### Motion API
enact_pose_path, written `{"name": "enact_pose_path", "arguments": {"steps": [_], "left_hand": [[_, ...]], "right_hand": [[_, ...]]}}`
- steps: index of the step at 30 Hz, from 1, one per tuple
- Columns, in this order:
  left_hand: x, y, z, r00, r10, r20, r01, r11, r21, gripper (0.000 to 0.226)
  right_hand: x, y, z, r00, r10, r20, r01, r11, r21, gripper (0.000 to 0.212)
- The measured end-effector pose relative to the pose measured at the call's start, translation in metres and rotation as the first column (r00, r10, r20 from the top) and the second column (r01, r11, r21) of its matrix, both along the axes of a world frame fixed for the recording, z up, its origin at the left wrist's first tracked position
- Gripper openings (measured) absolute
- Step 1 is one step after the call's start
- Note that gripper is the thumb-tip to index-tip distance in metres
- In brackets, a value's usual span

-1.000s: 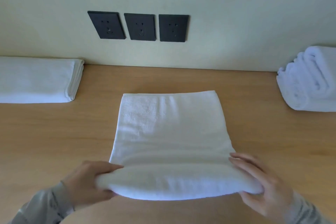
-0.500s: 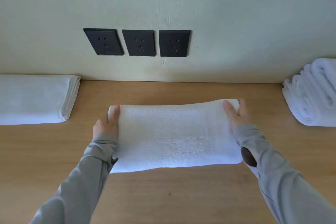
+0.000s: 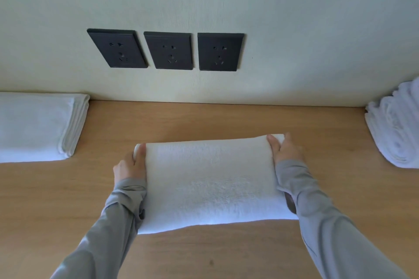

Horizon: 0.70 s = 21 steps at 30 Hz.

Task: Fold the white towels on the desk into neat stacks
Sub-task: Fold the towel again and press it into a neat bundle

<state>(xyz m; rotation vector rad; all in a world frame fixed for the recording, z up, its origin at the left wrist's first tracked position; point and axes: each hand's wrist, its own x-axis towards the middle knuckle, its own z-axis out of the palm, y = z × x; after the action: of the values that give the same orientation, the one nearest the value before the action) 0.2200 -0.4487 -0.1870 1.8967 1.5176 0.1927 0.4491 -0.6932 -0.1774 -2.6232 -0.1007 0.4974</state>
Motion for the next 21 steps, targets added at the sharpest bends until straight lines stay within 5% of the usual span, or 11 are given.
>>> {"name": "enact_pose_path", "arguments": {"steps": [3, 5, 8, 11, 13, 15, 21], "left_hand": [[0.0, -0.009, 0.014, 0.995, 0.014, -0.099, -0.006, 0.997, 0.079, 0.049], [0.002, -0.02, 0.028, 0.986, -0.041, -0.163, 0.089, 0.951, 0.295, 0.045], [0.023, -0.068, 0.051, 0.91, -0.347, -0.227, 0.412, 0.703, 0.58, 0.05], [0.05, -0.123, 0.052, 0.732, -0.59, -0.34, 0.676, 0.57, 0.467, 0.059], [0.055, -0.133, 0.038, 0.695, -0.618, -0.369, 0.719, 0.595, 0.359, 0.057], [0.052, -0.132, 0.024, 0.674, -0.611, -0.415, 0.738, 0.578, 0.347, 0.057], [0.056, -0.128, 0.01, 0.645, -0.602, -0.471, 0.763, 0.541, 0.353, 0.058]], "right_hand": [[-0.005, 0.003, 0.003, 0.999, 0.016, 0.039, -0.014, 0.998, -0.059, 0.055], [-0.009, 0.003, 0.01, 0.994, 0.058, 0.092, -0.047, 0.992, -0.116, 0.054], [-0.024, 0.001, 0.029, 0.899, 0.239, 0.368, -0.17, 0.963, -0.211, 0.049], [-0.064, 0.011, 0.043, 0.7, 0.449, 0.555, -0.466, 0.876, -0.122, 0.048], [-0.088, 0.016, 0.038, 0.647, 0.632, 0.428, -0.611, 0.764, -0.205, 0.05], [-0.098, 0.014, 0.026, 0.652, 0.691, 0.312, -0.639, 0.723, -0.265, 0.054], [-0.099, 0.021, 0.011, 0.666, 0.671, 0.327, -0.593, 0.742, -0.314, 0.056]]}}
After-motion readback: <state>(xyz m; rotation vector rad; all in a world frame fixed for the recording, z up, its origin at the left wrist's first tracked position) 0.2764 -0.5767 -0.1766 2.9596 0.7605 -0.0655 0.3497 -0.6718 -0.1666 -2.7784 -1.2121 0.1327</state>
